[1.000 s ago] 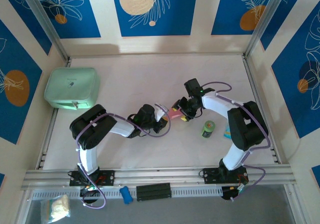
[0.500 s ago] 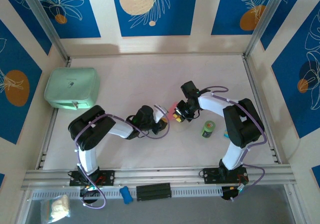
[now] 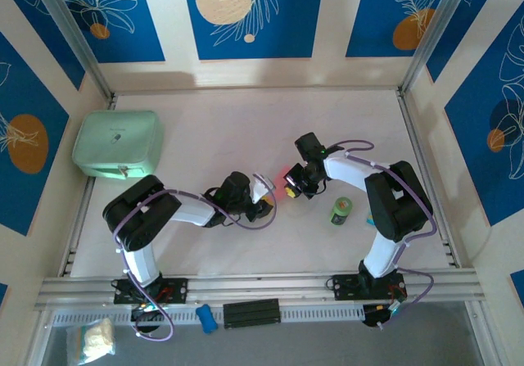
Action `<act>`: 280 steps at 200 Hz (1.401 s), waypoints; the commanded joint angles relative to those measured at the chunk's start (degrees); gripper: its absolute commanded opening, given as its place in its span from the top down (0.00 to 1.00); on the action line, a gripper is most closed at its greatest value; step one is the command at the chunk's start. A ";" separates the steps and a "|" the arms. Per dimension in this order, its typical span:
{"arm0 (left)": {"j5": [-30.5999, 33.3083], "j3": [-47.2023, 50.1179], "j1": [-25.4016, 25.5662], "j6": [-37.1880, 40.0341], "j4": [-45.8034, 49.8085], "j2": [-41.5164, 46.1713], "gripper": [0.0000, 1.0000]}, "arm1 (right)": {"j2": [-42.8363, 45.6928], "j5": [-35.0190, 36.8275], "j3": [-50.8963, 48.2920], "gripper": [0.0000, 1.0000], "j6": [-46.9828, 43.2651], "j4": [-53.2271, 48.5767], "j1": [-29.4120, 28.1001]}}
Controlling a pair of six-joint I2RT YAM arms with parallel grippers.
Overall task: Fold a paper plane with a square sheet of paper (pick it up from the middle)
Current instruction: Fold the wing for the fifth time at the center of the table.
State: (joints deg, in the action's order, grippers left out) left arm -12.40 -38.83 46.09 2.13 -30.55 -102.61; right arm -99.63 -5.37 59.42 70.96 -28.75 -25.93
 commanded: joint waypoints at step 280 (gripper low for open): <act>1.18 -1.03 0.12 4.74 2.10 -1.59 0.90 | 3.01 -1.43 2.41 0.73 -1.17 -1.56 1.68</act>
State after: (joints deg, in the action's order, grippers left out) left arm -10.46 -40.84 46.65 9.43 -27.22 -103.31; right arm -99.31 -6.04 60.40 70.43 -28.14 -24.84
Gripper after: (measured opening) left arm 0.110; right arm 0.248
